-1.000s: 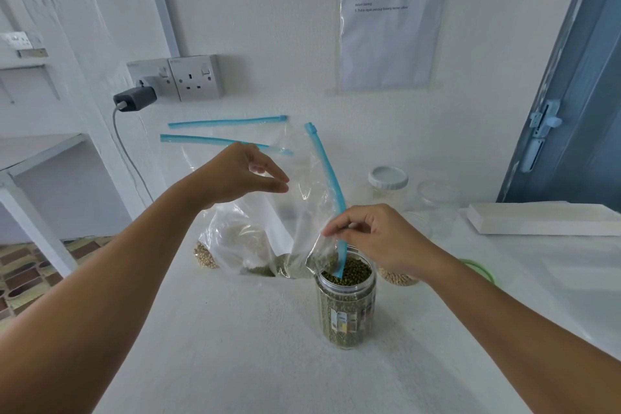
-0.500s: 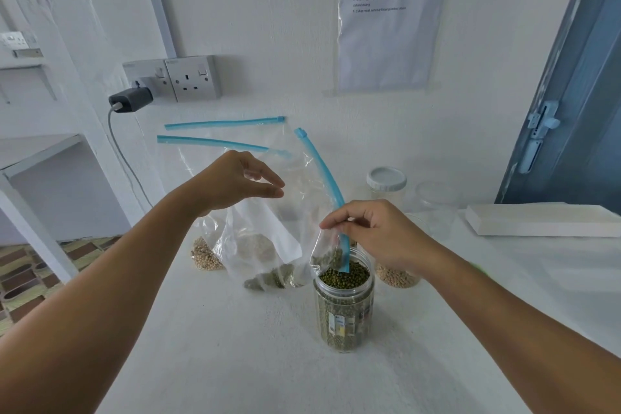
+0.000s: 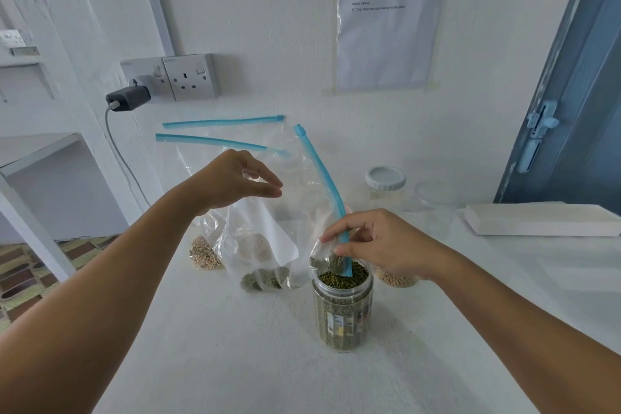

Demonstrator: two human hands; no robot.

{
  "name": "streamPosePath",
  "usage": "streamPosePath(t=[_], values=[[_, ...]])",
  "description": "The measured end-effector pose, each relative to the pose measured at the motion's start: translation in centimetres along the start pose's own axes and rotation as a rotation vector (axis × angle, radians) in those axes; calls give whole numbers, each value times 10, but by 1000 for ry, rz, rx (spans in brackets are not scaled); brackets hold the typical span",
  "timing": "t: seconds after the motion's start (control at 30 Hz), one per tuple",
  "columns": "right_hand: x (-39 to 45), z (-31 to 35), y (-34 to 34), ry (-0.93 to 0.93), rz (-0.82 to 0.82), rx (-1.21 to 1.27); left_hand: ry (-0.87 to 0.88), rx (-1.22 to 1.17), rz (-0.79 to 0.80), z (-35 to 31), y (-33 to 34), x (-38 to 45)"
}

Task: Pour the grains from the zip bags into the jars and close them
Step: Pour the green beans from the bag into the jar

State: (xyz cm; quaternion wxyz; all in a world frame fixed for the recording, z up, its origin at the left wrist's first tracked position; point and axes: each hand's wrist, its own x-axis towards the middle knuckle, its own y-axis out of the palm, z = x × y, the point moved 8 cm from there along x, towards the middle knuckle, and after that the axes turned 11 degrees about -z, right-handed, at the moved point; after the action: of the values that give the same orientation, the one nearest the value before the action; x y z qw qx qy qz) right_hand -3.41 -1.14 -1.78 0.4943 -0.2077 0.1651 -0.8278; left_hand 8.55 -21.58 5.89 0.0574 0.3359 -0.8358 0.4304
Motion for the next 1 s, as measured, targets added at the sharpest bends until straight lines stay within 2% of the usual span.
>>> streamPosePath(t=[0.23, 0.47, 0.67, 0.8, 1.0], values=[[3, 0, 2, -14, -24, 16, -14, -8, -1, 3, -5, -2], [3, -1, 4, 4, 21, 28, -31, -12, 6, 5, -3, -3], [4, -2, 3, -7, -19, 31, -88, -14, -43, 10, -6, -4], [1, -6, 3, 7, 24, 25, -79, 16, -58, 8, -6, -7], [5, 4, -2, -30, 1, 134, -101, 4, -100, 12, -13, -7]])
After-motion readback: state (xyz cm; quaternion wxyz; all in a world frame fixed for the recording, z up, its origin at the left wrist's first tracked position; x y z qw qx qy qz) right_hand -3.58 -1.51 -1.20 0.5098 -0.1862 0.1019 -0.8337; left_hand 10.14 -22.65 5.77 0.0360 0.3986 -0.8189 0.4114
